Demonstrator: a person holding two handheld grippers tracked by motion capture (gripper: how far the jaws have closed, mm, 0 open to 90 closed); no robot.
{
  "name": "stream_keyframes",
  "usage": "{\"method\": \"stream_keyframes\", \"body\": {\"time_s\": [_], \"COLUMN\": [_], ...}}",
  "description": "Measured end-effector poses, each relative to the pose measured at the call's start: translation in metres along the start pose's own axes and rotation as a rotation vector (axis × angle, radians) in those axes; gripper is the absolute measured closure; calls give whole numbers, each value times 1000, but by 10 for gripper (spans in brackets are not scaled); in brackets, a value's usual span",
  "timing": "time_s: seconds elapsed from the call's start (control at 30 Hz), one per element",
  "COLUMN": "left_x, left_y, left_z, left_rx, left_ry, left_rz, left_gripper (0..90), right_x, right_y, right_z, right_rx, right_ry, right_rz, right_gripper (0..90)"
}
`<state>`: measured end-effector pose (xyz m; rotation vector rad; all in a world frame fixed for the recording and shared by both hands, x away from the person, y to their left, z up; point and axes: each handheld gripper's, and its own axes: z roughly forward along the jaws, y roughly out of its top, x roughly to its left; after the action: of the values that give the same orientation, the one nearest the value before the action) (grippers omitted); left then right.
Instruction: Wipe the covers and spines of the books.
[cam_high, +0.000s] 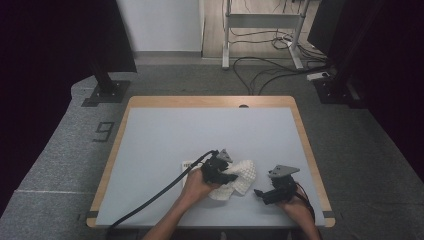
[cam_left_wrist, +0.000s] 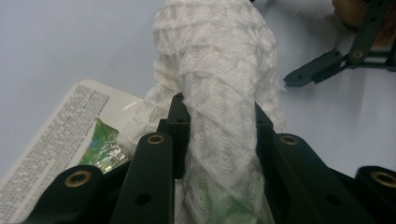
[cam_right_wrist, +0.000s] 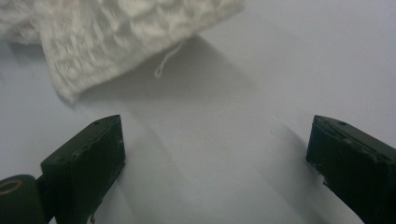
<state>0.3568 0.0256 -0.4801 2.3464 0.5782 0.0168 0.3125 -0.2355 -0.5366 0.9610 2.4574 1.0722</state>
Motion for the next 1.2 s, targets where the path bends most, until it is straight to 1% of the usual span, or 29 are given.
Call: {"method": "stream_keyframes", "body": {"time_s": [0.17, 0.27, 0.4, 0.63, 0.83, 0.9, 1.1, 1.2], "left_x": [-2, -2, -1, 4, 11, 13, 20, 24], "left_y": [10, 16, 20, 21, 20, 19, 14, 11], "left_z": [-12, -17, -22, -34, -47, -51, -62, -68], "left_rx": [-23, -23, -29, -37, -28, -32, -27, -30], "left_ry": [-3, 12, 22, 32, 65, 73, 105, 122], "left_rz": [7, 23, 28, 17, 13, 5, -5, -3], "left_gripper": [703, 703, 702, 685, 681, 681, 680, 678], "right_x": [0, 0, 0, 0, 1, 0, 1, 1], "right_y": [0, 0, 0, 0, 0, 0, 0, 0], "right_z": [0, 0, 0, 0, 0, 0, 0, 0], "right_rx": [-1, -1, -1, -2, -3, -4, -5, -5], "right_ry": [0, -1, -2, -4, -2, -2, -2, -3], "right_rz": [-1, -1, -2, -2, -2, -4, -5, -5], "right_gripper": [40, 40, 41, 42, 44, 45, 49, 50]}}
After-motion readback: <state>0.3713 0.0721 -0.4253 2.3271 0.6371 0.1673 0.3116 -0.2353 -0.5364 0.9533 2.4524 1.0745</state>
